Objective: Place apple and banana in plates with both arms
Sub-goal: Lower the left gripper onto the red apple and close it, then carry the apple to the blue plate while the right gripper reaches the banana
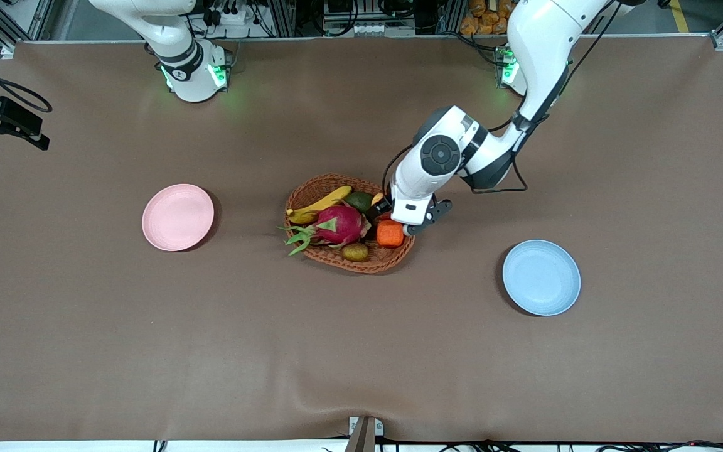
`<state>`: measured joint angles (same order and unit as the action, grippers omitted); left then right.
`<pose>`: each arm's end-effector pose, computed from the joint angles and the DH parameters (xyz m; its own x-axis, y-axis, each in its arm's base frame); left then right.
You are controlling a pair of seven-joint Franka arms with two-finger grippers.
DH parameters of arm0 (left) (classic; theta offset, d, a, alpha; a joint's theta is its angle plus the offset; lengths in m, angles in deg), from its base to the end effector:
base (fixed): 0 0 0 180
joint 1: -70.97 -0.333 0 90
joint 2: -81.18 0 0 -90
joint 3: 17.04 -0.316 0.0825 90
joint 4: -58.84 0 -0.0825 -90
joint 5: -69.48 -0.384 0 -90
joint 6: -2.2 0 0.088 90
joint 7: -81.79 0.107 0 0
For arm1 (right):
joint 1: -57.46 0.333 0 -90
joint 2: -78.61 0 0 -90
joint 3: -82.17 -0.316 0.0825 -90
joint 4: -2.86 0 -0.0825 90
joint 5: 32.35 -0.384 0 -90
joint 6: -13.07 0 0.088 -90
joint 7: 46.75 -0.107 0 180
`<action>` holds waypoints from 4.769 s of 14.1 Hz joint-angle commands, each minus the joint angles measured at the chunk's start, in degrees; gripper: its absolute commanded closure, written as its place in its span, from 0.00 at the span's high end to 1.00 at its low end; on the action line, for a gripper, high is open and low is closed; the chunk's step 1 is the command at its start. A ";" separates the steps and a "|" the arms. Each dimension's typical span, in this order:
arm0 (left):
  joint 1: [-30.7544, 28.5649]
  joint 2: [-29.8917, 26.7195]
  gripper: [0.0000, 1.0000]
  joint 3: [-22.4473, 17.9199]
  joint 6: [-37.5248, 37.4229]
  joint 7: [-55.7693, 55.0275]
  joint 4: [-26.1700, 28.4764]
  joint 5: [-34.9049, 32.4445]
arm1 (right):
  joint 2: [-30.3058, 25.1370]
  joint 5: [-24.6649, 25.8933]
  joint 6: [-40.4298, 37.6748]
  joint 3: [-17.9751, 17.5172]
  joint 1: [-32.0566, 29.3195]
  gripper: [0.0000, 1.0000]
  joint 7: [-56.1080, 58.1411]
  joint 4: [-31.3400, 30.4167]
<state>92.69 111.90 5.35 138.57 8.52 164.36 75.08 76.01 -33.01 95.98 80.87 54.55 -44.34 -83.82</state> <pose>0.4776 -0.4393 0.2590 0.7886 0.5637 -0.2455 0.5981 -0.7959 0.0938 0.5272 -0.0131 0.6653 0.9997 0.0153 -0.0200 0.0151 -0.9998 -0.0113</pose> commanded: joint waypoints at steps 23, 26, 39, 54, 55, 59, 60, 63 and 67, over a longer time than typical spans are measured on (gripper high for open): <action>2.89 3.55 0.90 -1.47 1.45 -0.64 -1.02 -1.64 | 0.67 0.22 -1.62 -0.55 -1.40 1.00 0.57 1.16; 2.89 3.82 0.67 -1.47 1.45 -1.52 -1.11 -1.64 | 0.67 0.22 -1.62 -0.55 -1.49 1.00 0.57 1.16; 1.23 -4.69 0.00 -1.47 -7.51 -5.91 -1.20 -2.96 | 1.19 0.13 -1.62 -0.55 -1.66 1.00 0.57 1.16; -24.16 -11.84 0.00 -1.47 -16.92 22.36 -0.94 -7.00 | 8.83 -1.97 -1.18 -1.08 4.92 1.00 -1.09 -1.47; -26.62 -11.04 0.00 -1.39 -16.92 23.95 -1.02 -9.26 | 10.06 -3.81 -0.83 -1.08 5.36 1.00 -3.88 -1.65; -29.80 -5.34 0.00 -1.39 -15.96 25.20 -2.07 -22.71 | 12.35 -5.58 2.59 -1.08 10.97 1.00 -22.65 -4.54; -29.80 -3.50 0.00 -1.47 -15.35 25.11 -2.95 -24.30 | 12.88 -6.71 4.78 -1.08 13.34 1.00 -30.37 -6.12; -29.19 -0.15 0.00 -1.47 -14.29 24.06 -3.40 -29.84 | 14.38 -8.04 9.01 -1.08 18.71 1.00 -45.19 -8.59; -29.63 2.75 0.00 -1.74 -12.53 23.53 -5.05 -30.56 | 14.29 -13.22 19.09 -1.16 20.04 1.00 -53.20 -15.96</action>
<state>63.39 113.03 3.46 126.02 33.02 161.97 46.07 91.30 -43.70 110.27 79.26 74.81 -94.18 -95.44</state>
